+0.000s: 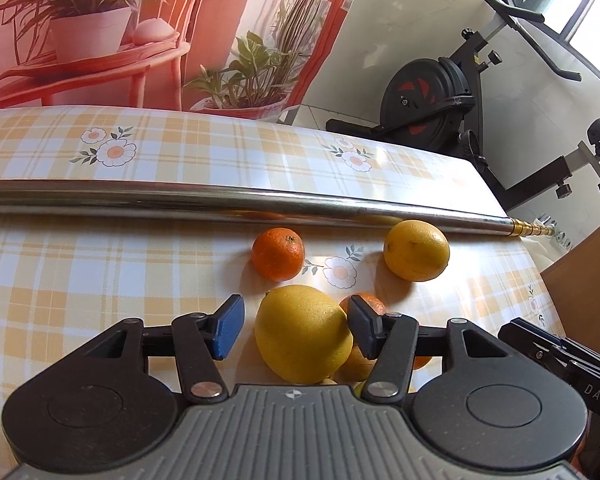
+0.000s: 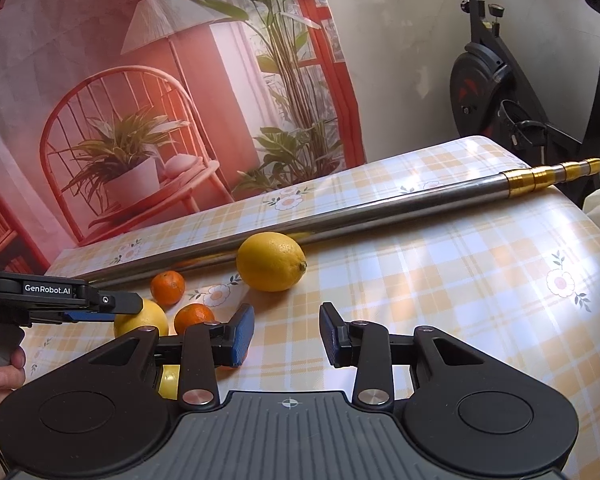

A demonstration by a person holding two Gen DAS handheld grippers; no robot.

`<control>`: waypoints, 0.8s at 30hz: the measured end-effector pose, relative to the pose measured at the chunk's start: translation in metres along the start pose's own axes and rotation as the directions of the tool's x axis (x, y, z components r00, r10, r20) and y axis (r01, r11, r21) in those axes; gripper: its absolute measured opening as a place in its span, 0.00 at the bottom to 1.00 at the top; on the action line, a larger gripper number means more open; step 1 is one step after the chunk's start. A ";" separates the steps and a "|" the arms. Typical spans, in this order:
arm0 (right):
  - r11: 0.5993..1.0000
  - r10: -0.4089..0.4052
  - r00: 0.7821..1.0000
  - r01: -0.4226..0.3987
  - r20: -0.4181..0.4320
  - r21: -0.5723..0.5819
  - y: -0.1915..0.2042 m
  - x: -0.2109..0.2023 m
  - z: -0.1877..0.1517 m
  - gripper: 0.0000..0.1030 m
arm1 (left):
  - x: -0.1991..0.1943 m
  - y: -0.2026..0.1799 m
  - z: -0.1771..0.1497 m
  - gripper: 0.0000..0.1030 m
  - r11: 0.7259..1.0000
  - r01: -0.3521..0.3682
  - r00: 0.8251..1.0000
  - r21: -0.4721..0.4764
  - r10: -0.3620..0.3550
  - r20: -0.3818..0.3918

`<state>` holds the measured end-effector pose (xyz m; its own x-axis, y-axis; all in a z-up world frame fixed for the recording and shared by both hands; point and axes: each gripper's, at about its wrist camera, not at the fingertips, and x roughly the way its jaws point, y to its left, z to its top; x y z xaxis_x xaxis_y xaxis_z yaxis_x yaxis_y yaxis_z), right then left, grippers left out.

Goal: Organize fruits
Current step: 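Grasp a yellow grapefruit with the left tool while the right tool grasps a tangerine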

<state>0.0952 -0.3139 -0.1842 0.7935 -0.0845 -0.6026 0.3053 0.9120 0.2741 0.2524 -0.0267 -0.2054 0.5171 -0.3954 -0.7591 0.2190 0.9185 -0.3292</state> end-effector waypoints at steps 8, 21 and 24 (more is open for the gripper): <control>1.000 -0.006 1.000 0.006 -0.009 0.020 -0.006 0.004 -0.004 0.33 | 0.014 -0.010 -0.004 0.58 1.000 0.004 0.999 0.030 -0.002 -0.042; 1.000 0.012 0.999 -0.012 -0.033 0.011 -0.005 0.011 -0.006 0.33 | -0.005 -0.008 -0.012 0.58 0.994 -0.028 1.000 0.109 0.027 0.010; 1.000 0.017 0.999 -0.017 -0.044 0.001 -0.003 0.015 -0.006 0.33 | -0.017 -0.007 -0.012 0.58 0.993 -0.029 0.999 0.119 0.024 0.038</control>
<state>0.1029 -0.3153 -0.1985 0.7744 -0.0514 -0.6306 0.2927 0.9127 0.2850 0.2323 -0.0261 -0.1967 0.5530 -0.3725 -0.7453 0.3008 0.9234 -0.2384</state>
